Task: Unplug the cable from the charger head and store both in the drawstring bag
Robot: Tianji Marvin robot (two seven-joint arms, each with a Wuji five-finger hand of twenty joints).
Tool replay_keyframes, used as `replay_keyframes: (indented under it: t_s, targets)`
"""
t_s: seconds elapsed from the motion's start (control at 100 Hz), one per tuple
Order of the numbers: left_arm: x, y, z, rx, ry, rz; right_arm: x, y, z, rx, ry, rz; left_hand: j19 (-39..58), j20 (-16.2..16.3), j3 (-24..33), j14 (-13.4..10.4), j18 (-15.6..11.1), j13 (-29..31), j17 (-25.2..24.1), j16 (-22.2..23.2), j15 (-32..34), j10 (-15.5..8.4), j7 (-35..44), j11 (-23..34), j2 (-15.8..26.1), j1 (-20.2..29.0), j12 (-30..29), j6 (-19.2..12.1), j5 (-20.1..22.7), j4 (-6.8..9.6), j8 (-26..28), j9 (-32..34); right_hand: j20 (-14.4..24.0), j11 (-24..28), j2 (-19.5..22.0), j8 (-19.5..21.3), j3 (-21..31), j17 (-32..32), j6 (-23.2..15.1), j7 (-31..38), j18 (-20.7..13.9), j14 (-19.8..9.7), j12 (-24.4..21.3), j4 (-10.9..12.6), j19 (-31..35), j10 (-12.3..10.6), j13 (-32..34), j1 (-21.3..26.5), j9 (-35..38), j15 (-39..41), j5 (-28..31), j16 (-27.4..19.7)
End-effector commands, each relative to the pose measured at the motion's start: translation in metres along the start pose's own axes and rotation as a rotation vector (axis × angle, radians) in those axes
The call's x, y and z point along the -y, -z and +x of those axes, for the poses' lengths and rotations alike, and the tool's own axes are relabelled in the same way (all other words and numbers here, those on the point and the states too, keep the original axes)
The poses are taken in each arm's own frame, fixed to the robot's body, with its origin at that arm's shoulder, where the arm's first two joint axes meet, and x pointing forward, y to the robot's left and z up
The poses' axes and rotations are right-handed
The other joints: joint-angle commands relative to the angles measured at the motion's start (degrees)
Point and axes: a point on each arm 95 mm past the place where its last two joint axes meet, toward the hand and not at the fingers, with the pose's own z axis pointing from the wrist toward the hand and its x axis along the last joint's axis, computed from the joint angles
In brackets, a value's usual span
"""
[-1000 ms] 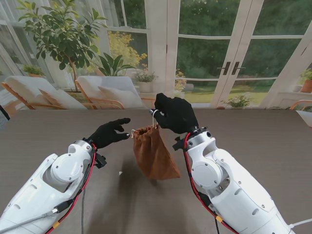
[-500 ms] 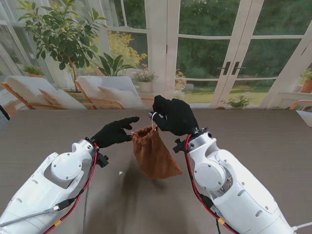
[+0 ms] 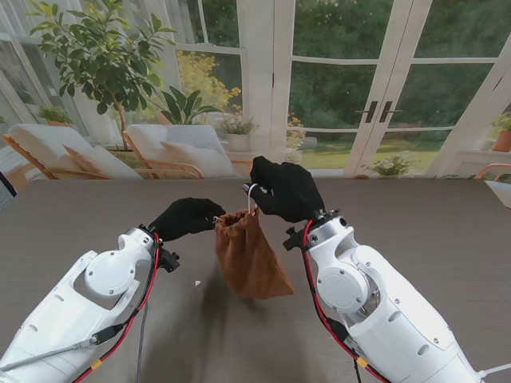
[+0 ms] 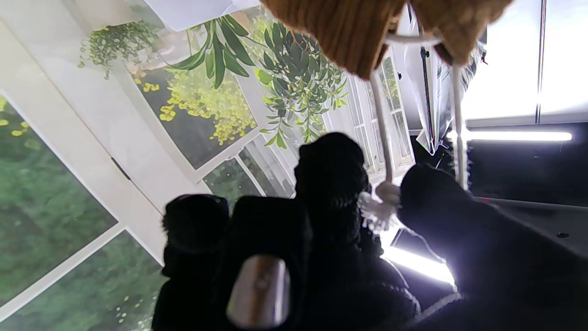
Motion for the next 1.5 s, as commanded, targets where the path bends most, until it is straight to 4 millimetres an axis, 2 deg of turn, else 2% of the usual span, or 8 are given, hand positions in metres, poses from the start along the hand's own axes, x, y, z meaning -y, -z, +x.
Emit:
replay_keyframes:
  t_s: [0.0, 0.14, 0.25, 0.36, 0.62, 0.82, 1.0, 1.49]
  targets:
    - [-0.006, -0.002, 0.003, -0.002, -0.007, -0.044, 0.001, -0.001, 0.003, -0.003, -0.004, 0.007, 1.02, -0.57, 0.38, -0.13, -0.64, 0.1, -1.49, 0.53, 0.95, -0.44, -0.69, 0.32, -3.01, -0.17, 0.49, -0.46, 0.22, -1.74, -0.29, -1.03, 1.38, 0.41, 0.27, 1.54, 0.89, 27.41, -0.2, 1.22, -1.14, -6.27, 1.27, -0.31, 2.54, 5.23, 0.45, 0.49, 3.46, 2.93, 1.12, 0.62]
    - [-0.008, -0.003, 0.002, -0.003, -0.003, -0.05, 0.001, 0.0, 0.003, 0.003, -0.008, 0.006, 2.36, 0.21, -3.2, -0.08, -0.37, 1.34, -0.65, 1.6, 3.03, -0.08, 7.81, 3.14, -4.74, 2.86, 3.0, -0.31, 0.48, -2.1, 3.8, 0.33, 1.41, 0.35, 0.21, 1.54, 0.89, 27.41, -0.2, 1.23, -1.15, -6.26, 1.31, -0.36, 2.53, 5.28, 0.45, 0.5, 3.46, 2.93, 1.11, 0.62]
    - [-0.01, -0.003, 0.002, -0.007, -0.005, -0.039, 0.002, 0.0, 0.002, 0.006, -0.008, 0.006, 4.47, 1.11, -3.05, -0.5, -0.08, 3.72, 1.72, 3.32, 7.09, -0.15, 20.74, 4.75, -4.0, 3.71, 19.75, 0.63, 1.32, -2.02, 7.75, 3.7, 1.42, 0.34, 0.24, 1.54, 0.91, 27.41, -0.2, 1.23, -1.15, -6.25, 1.35, -0.37, 2.52, 5.3, 0.45, 0.56, 3.47, 2.97, 1.11, 0.64]
    - [-0.012, -0.004, 0.003, -0.01, 0.009, -0.005, 0.002, 0.0, 0.001, 0.007, -0.005, 0.009, 5.38, 1.81, -3.0, -0.05, 0.62, 5.06, 3.12, 4.1, 9.38, 0.16, 28.07, 5.21, -2.02, 4.73, 23.82, 1.86, 1.81, -1.74, 10.27, 5.95, 1.44, 0.28, 0.28, 1.51, 0.84, 27.42, -0.26, 1.16, -1.15, -6.3, 1.37, -0.44, 2.51, 5.27, 0.45, 0.56, 3.48, 2.97, 1.06, 0.64]
    - [-0.012, 0.005, 0.005, -0.015, 0.027, 0.016, 0.004, -0.002, -0.005, 0.02, 0.007, 0.018, 6.81, 2.84, -1.29, -0.14, 0.79, 7.45, 5.51, 5.26, 12.95, -0.26, 30.36, 5.96, -1.88, 4.53, 26.21, 2.76, 2.11, -1.54, 10.04, 8.7, 1.48, 0.17, 0.29, 1.53, 0.81, 27.42, -0.35, 1.08, -1.15, -6.39, 1.42, -0.48, 2.5, 5.25, 0.45, 0.61, 3.48, 2.96, 1.01, 0.64]
    - [-0.01, 0.016, 0.01, -0.034, -0.013, 0.028, 0.004, -0.006, -0.012, 0.035, 0.029, 0.025, 9.82, 4.32, 9.52, -3.76, -1.88, 10.76, 9.44, 8.51, 21.16, -3.18, 31.49, 6.84, -6.66, -0.78, 29.29, 2.09, 4.97, -4.11, 11.41, 12.66, 1.49, 0.01, 0.38, 1.54, 0.68, 27.42, -0.42, 0.99, -1.15, -6.42, 1.4, -0.53, 2.49, 5.18, 0.45, 0.68, 3.45, 2.9, 0.89, 0.63]
    - [-0.01, 0.026, 0.015, -0.055, 0.002, 0.058, 0.005, -0.007, -0.016, 0.046, 0.035, 0.029, 11.17, 4.09, 10.87, -5.7, -2.73, 12.87, 12.04, 8.44, 22.83, -4.7, 30.93, 6.1, -8.07, -1.81, 27.8, 1.88, 7.4, -4.31, 11.48, 14.86, 1.5, -0.07, 0.34, 1.58, 0.63, 27.42, -0.43, 0.97, -1.16, -6.35, 1.43, -0.56, 2.48, 5.31, 0.45, 0.78, 3.47, 2.91, 0.88, 0.63]
    - [-0.014, 0.041, 0.018, -0.046, 0.186, 0.074, 0.006, -0.011, -0.017, 0.061, 0.052, 0.034, 12.33, 4.38, 9.54, -3.16, 0.59, 15.1, 13.06, 8.78, 23.94, -2.52, 26.52, 2.86, -6.47, 1.98, 24.19, 7.98, 11.32, -4.06, 11.72, 18.37, 1.52, -0.14, 0.19, 1.6, 0.65, 27.42, -0.45, 0.98, -1.16, -6.45, 1.51, -0.62, 2.47, 5.32, 0.45, 0.91, 3.47, 2.94, 0.85, 0.65]
